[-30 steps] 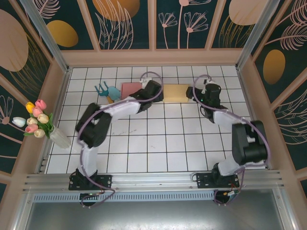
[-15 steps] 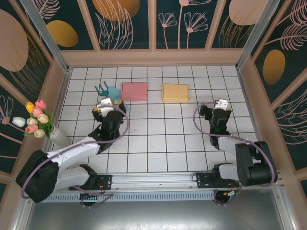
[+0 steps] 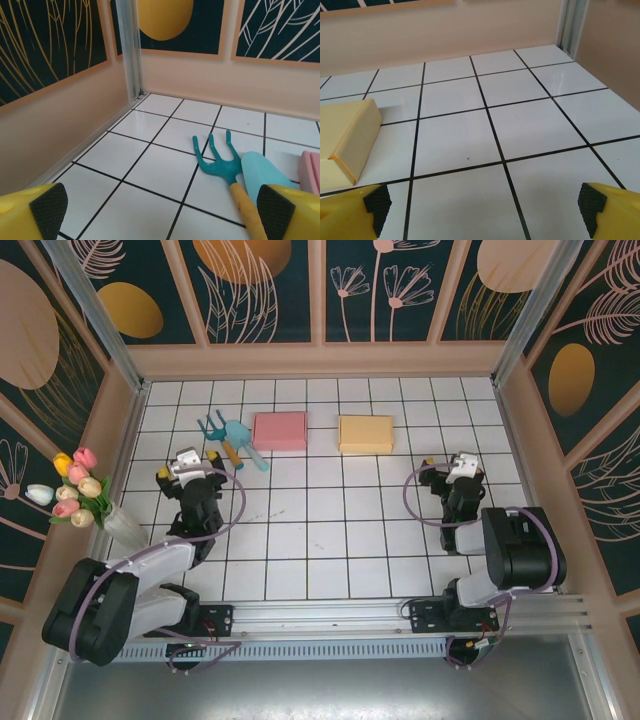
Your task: Fold the paper box
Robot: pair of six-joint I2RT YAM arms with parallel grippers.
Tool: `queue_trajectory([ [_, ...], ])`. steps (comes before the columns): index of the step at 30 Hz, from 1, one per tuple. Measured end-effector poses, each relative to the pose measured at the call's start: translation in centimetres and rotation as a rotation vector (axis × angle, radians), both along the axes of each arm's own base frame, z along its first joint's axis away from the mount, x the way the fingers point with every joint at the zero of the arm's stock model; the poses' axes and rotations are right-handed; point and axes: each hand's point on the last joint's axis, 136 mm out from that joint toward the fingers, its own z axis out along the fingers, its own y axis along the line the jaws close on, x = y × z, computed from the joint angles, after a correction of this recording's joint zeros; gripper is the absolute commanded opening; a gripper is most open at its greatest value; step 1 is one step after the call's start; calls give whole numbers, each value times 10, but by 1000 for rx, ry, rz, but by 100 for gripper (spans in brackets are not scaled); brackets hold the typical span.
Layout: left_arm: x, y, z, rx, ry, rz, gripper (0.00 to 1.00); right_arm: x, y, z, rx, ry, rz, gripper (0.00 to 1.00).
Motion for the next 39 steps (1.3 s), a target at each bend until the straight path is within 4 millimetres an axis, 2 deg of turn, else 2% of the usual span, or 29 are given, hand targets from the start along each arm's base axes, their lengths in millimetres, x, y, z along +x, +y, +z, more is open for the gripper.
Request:
queue_trajectory([
  [5, -11, 25, -22, -13, 0, 31, 99, 3, 0, 1, 14, -8, 27, 99],
  [9, -3, 36, -35, -24, 34, 43, 99, 5, 0, 4, 18, -17, 33, 99],
  [17, 18, 33, -30, -29, -21, -38, 99, 5, 1, 4, 19, -17, 40, 99],
  [19, 21, 35, -40, -28, 7, -49, 99, 5, 1, 4, 19, -17, 40, 99],
  [22, 25, 39, -45, -40, 10, -64, 99, 5, 1, 4, 19, -17, 40, 99],
  [25, 27, 43, -48, -54, 10, -69, 99, 5, 1, 4, 19, -17, 41, 99],
  [39, 30, 37, -43, -63, -13, -109, 99, 5, 1, 4, 19, -17, 41, 99],
])
